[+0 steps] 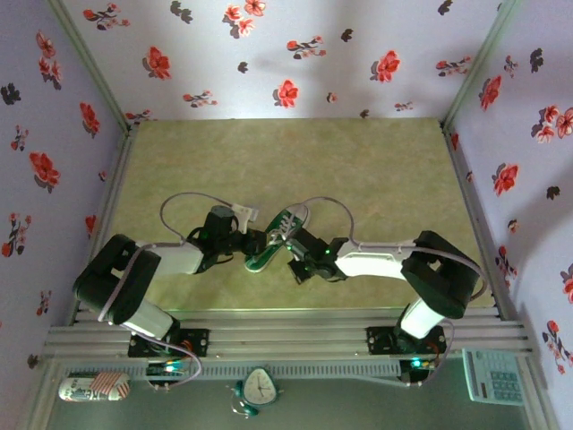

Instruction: Tie the shoes

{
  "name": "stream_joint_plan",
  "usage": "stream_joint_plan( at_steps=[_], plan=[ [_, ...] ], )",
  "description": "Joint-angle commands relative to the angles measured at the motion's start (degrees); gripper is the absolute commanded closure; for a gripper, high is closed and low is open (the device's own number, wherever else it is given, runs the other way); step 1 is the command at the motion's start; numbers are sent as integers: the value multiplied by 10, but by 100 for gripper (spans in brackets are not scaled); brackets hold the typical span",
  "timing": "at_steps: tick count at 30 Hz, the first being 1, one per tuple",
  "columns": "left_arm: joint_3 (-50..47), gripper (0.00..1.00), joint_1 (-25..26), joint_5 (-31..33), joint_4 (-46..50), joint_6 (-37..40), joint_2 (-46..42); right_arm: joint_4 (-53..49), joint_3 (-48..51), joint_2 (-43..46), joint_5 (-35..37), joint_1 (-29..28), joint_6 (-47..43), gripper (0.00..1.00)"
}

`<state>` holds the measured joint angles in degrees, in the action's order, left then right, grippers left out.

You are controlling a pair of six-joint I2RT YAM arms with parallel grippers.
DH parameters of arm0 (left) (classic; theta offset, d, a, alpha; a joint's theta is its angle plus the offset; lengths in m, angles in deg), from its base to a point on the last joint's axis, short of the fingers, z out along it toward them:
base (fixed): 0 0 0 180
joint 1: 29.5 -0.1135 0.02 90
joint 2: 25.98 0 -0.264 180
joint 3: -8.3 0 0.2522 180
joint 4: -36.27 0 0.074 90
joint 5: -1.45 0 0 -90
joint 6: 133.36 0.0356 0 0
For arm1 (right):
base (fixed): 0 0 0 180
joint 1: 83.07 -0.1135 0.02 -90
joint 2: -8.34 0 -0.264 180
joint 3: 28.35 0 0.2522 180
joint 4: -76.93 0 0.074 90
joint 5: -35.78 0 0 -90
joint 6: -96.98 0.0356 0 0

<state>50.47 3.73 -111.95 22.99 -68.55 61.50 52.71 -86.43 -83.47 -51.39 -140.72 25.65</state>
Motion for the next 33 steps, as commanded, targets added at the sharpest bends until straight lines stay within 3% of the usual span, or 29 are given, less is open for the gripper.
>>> stream_joint_plan(
  at_steps=[1, 9, 14, 16, 24, 29, 33],
  plan=[
    [6, 86, 7, -8, -25, -4, 5, 44, 3, -7, -83, -12, 17, 97],
    [6, 86, 7, -9, -24, -3, 4, 107, 1, -43, -157, -25, 25, 97],
    [3, 86, 6, -8, -26, -2, 6, 128, 10, -55, -149, -26, 35, 96],
    [3, 86, 7, -8, -27, -2, 5, 123, 9, -61, -130, -26, 43, 94],
    [0, 86, 7, -8, -33, -5, 7, 125, 43, 19, -7, -26, 72, 64],
    [-3, 86, 6, -8, -32, -5, 3, 147, 79, 115, 88, -14, 100, 59],
    [-3, 86, 7, -9, -32, -4, 2, 154, 71, 127, 91, 18, 162, 61]
  ],
)
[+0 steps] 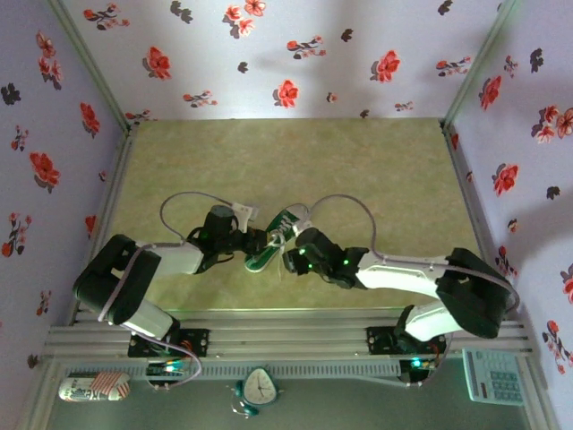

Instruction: Tie the shoes

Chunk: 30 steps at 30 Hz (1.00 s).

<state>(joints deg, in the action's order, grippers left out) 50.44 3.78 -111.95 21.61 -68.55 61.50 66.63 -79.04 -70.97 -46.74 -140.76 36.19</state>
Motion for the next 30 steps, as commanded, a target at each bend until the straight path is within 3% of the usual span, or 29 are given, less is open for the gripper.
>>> stream_joint_plan(
  at_steps=[1, 7, 15, 30],
  plan=[
    [-4, 85, 6, -8, -19, -4, 3, 24, -6, -3, 32, 28, 75, 61],
    [-1, 85, 6, -9, -21, -6, 5, 98, -13, -39, -42, 64, 157, 61],
    [2, 85, 7, -10, -18, -5, 5, 127, -23, -74, -111, 73, 156, 62],
    [1, 85, 7, -10, -16, -4, 5, 146, -33, -123, -105, 74, 161, 68]
  ],
)
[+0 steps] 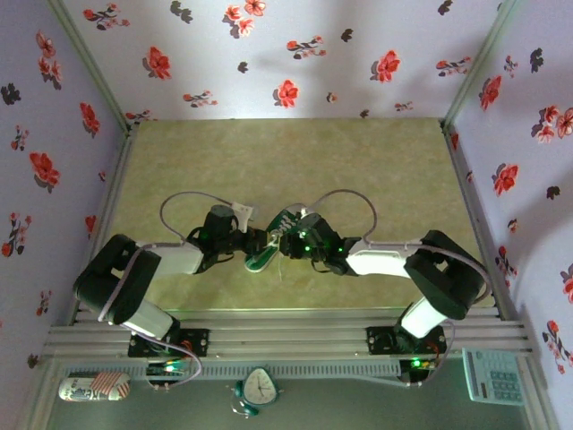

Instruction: Tie the shoes

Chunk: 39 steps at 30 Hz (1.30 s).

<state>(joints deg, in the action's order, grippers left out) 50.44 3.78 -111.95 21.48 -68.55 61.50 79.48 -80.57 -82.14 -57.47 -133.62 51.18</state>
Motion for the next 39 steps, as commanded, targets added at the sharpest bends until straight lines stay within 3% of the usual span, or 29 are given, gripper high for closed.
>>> stream_joint_plan(
  at_steps=[1, 15, 30, 39],
  plan=[
    [1, 85, 7, -10, -15, -4, 5, 18, -20, -14, 3, 2, 11, 69],
    [-1, 85, 6, -10, -15, -3, 3, -35, -29, 13, 32, 2, -20, 94],
    [2, 85, 7, -19, -8, 1, 3, -150, -82, 15, 58, 3, -106, 100],
    [4, 78, 7, -31, -6, 3, 3, -173, -104, -11, 75, 3, -139, 100]
  ],
)
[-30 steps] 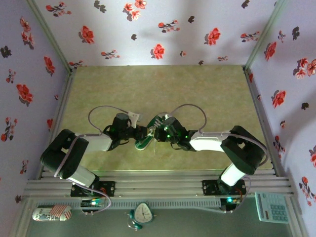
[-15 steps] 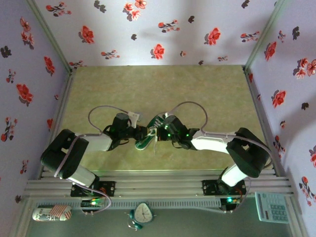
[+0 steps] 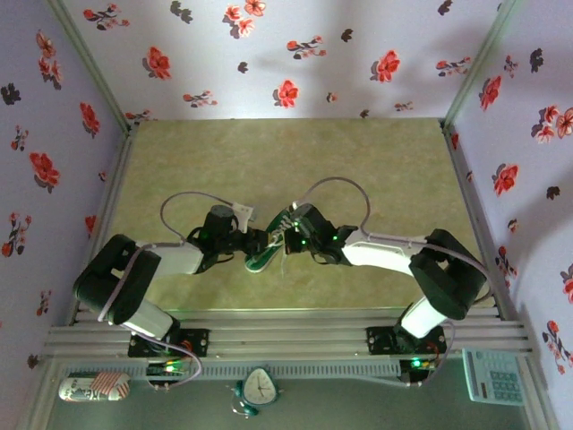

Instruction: Tie the shoes

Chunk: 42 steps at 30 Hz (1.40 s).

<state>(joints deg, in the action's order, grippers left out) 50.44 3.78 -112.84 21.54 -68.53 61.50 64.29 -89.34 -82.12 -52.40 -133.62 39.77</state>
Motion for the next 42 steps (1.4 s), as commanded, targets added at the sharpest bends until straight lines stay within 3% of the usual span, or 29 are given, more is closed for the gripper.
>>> stream_joint_plan(
  at_steps=[1, 3, 8, 15, 19, 23, 34, 42],
  plan=[
    [5, 78, 7, -22, -7, 3, 3, -22, -18, -13, 28, 4, -28, 100],
    [7, 77, 8, -22, -6, 3, 4, -24, -20, -17, 31, 5, -31, 100],
    [9, 57, 7, -22, -3, 3, 0, -20, -21, -25, 27, 11, -32, 100],
    [13, 44, 7, -23, -3, 2, -3, -8, -16, -40, 19, 20, -33, 100],
    [16, 44, 8, -24, -10, -1, 8, 6, -11, -46, 8, 25, -33, 100],
    [14, 53, 10, -26, -23, -7, 24, 14, -6, -35, -7, 27, -36, 98],
    [8, 56, 10, -24, -30, -8, 20, 9, 51, 64, 41, 27, -21, 77],
    [10, 50, 10, -19, -26, -5, 9, 95, 76, 37, -69, 54, 1, 61]
  ],
)
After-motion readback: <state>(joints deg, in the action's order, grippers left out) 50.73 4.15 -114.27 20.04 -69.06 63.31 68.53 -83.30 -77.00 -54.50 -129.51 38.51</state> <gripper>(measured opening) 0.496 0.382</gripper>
